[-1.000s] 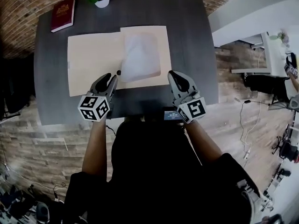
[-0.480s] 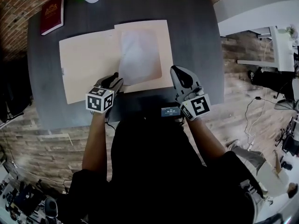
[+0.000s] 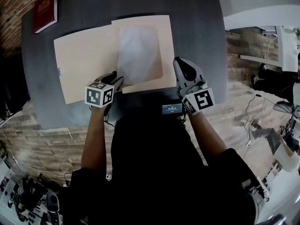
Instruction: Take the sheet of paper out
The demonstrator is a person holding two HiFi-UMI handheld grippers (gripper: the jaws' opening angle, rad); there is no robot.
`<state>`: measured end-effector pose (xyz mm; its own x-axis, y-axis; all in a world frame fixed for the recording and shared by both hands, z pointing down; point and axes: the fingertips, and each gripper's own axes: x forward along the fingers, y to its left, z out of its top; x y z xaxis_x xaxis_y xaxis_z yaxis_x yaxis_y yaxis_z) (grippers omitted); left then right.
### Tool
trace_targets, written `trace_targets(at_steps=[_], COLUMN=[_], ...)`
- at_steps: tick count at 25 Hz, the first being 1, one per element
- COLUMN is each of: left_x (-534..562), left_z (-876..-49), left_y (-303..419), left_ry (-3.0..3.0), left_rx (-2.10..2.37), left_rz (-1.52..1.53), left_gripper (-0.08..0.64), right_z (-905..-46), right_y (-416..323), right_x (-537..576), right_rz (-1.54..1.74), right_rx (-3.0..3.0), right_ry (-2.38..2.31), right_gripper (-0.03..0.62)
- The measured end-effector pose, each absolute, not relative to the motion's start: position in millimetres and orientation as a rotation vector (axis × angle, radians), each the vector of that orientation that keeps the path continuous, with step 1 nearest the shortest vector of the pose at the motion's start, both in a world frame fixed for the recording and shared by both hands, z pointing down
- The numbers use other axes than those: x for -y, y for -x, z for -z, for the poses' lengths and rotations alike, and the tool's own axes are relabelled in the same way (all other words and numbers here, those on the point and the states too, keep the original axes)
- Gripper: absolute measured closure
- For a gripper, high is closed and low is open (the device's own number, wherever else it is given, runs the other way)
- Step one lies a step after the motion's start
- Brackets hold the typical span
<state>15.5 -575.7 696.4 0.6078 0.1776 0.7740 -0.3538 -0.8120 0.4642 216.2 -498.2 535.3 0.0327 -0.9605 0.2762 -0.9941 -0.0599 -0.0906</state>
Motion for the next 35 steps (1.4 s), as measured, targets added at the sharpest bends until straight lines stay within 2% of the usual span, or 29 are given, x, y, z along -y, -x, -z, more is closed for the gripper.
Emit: trace_targets(at_steps=[3,9,15,35], left_x=[577.9,586.9,591.1,628.0], left_z=[-701.9,-707.4,-704.3,-621.2], left_y=[-15.8,-12.7,-12.6,20.0], left_ry=[-2.229,-2.226,-2.226,-2.316], left_rx=[0.148,0.208,0.229,0.367], left_rz=[-1.197,-1.236,-1.193,-0.806], left_gripper=[0.428,0.529,0.563,0.566], right_z=[-538.9,-543.2,-545.1,-521.5], right_y=[-213.3,-211.1,-210.1,-192.8], right_x=[502.9,502.9,504.1,499.9], right_rz=[-0.411,-0.426,-0.429,-0.327], right_rx=[2.069,2.065,2.064,2.095], right_ry=[-2.166,-2.169,-2.177,-2.174], right_gripper=[0.585,0.586,0.586,0.586])
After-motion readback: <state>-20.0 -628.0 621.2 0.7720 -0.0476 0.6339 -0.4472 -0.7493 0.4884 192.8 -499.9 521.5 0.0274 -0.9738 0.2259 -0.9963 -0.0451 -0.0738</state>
